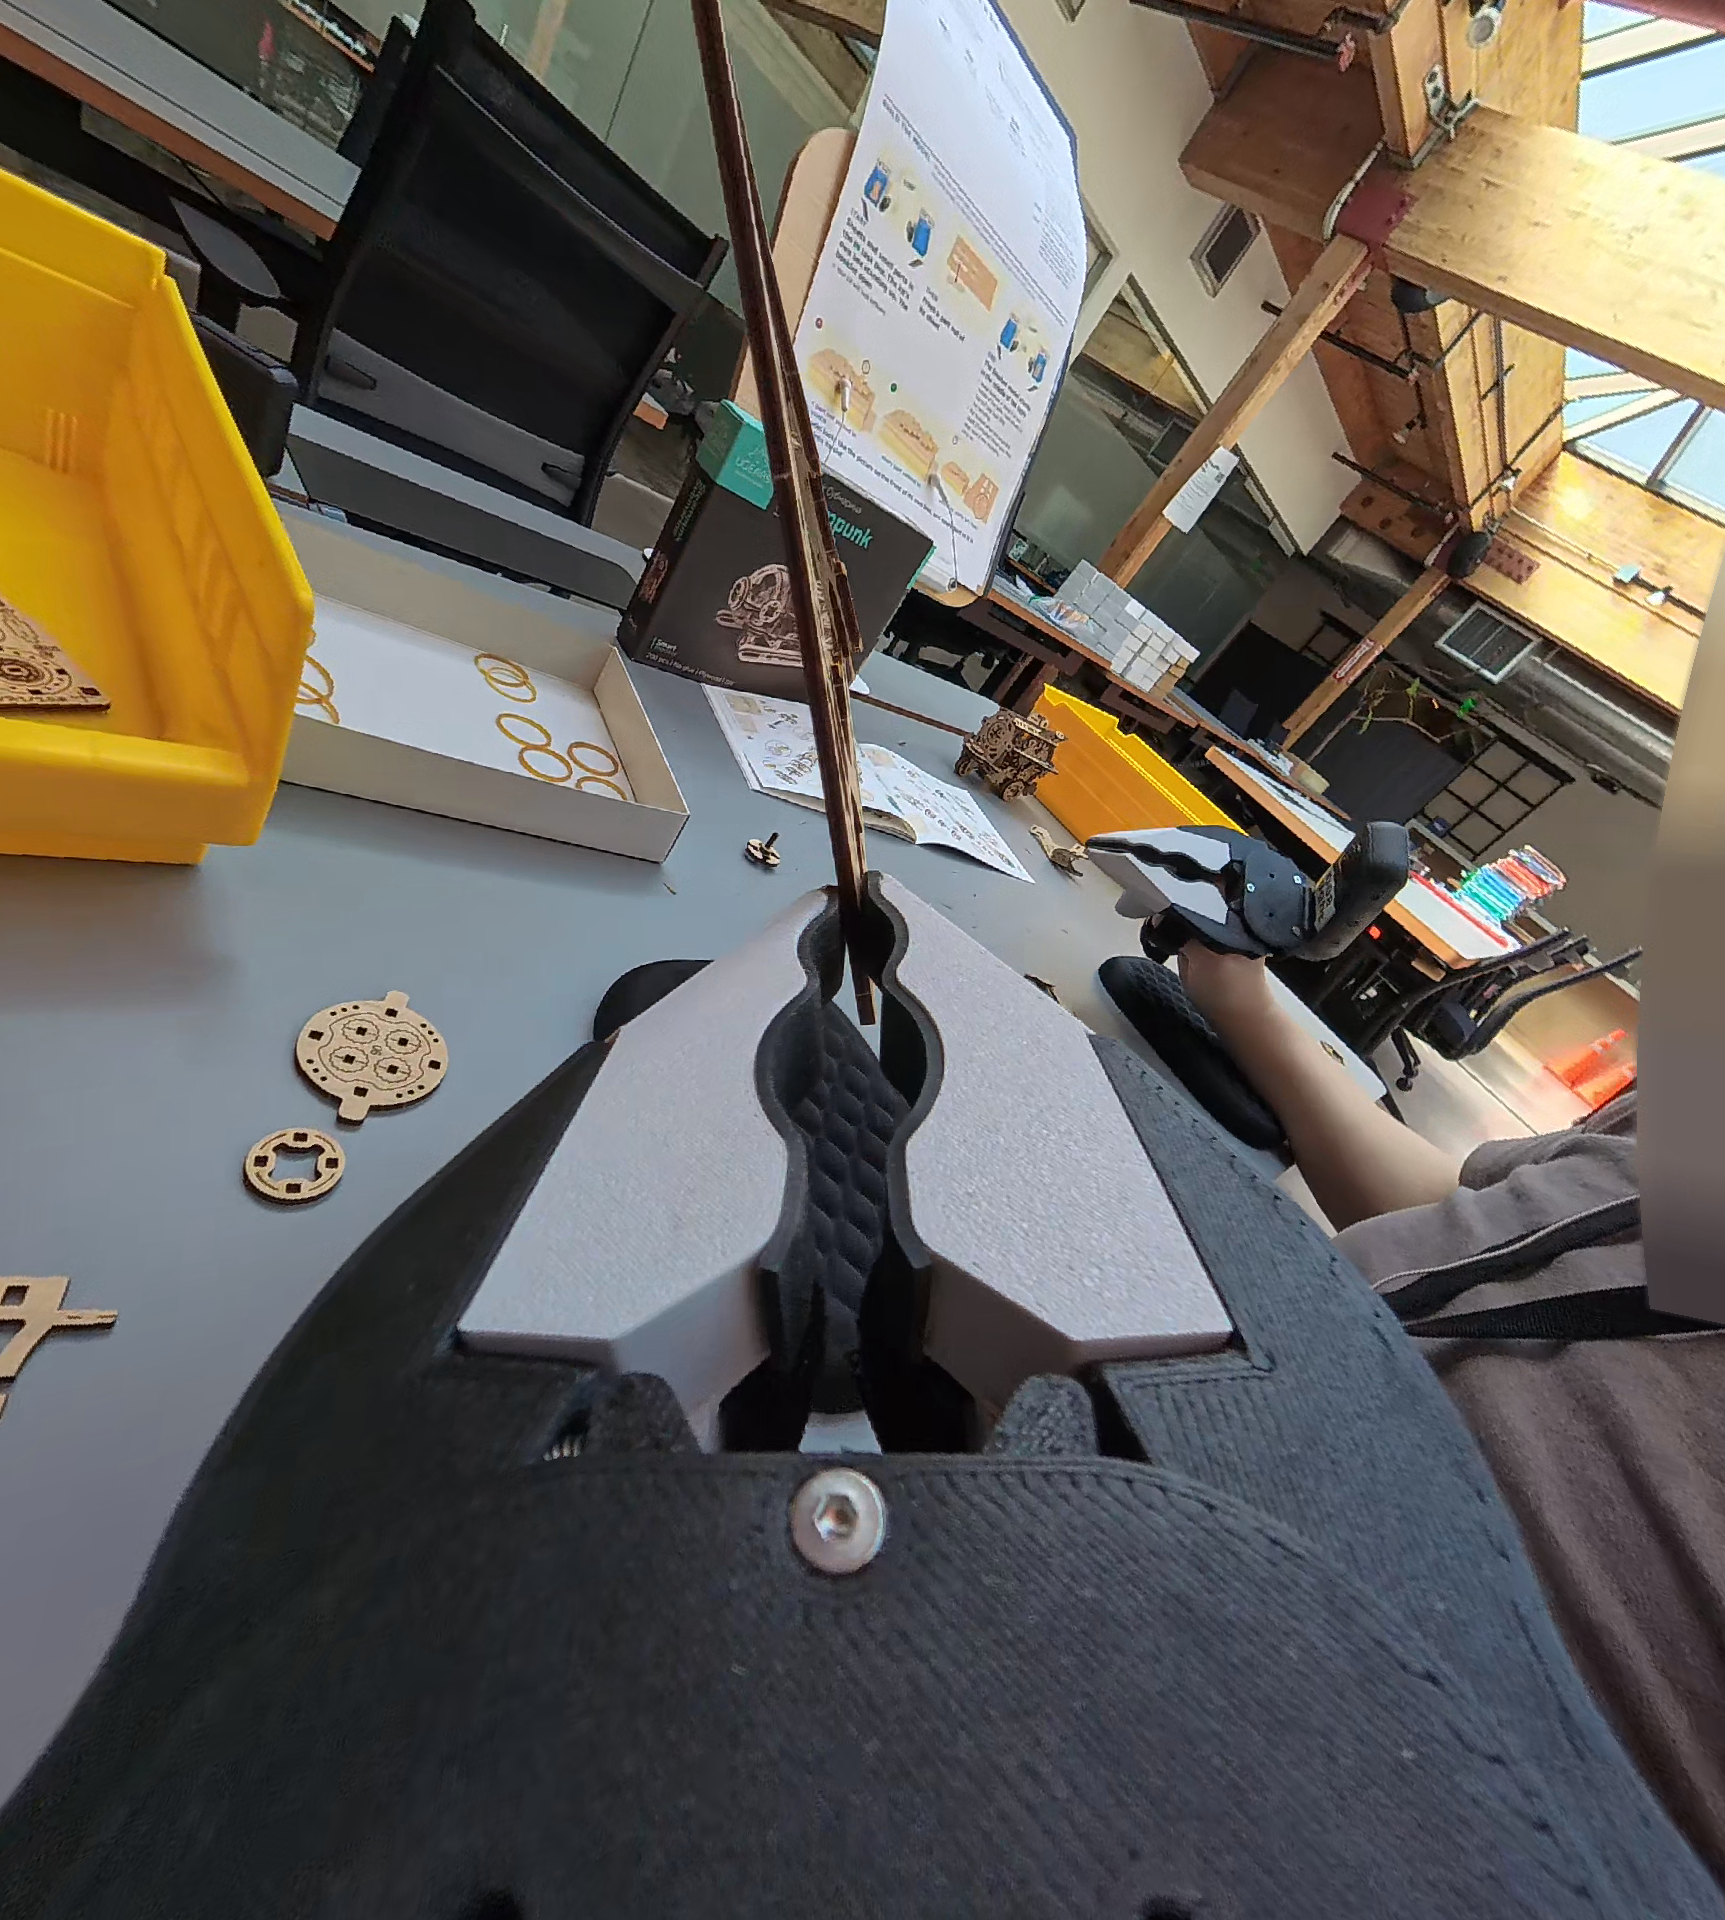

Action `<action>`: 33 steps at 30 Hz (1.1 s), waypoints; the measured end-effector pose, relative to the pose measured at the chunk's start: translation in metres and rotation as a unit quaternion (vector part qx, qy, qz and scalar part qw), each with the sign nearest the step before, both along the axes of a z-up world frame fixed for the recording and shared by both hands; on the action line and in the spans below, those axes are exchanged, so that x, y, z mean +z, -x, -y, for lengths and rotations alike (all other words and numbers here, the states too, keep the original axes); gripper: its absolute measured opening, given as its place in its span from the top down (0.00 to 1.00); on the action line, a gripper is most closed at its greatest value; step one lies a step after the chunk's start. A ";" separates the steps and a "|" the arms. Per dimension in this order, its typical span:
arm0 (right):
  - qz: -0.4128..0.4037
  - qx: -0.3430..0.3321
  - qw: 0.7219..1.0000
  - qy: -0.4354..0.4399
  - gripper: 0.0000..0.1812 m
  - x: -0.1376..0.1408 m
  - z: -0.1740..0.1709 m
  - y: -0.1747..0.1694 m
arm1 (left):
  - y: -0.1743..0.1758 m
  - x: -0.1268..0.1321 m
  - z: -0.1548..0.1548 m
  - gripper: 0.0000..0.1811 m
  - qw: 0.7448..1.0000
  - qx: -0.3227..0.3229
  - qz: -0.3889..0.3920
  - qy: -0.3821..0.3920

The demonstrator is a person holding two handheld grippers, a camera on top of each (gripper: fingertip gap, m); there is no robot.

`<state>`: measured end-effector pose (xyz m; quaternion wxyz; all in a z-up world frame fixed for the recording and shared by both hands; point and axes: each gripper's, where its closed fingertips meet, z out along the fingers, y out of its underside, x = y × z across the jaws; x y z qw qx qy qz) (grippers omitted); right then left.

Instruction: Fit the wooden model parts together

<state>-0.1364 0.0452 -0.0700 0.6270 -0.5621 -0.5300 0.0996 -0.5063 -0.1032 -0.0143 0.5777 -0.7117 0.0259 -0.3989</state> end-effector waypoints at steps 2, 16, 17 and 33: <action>0.002 0.000 1.000 -0.004 1.00 0.000 0.001 0.000 | -0.003 0.001 -0.002 1.00 1.000 -0.004 0.000 0.000; 0.035 -0.002 0.999 -0.014 1.00 -0.009 0.001 0.003 | -0.009 0.000 -0.006 1.00 1.000 -0.016 -0.003 0.004; 0.035 -0.002 0.999 -0.014 1.00 -0.009 0.001 0.003 | -0.009 0.000 -0.006 1.00 1.000 -0.016 -0.002 0.004; 0.048 -0.007 0.998 -0.031 1.00 -0.008 0.001 0.002 | -0.017 0.001 -0.007 1.00 1.000 -0.022 -0.004 0.005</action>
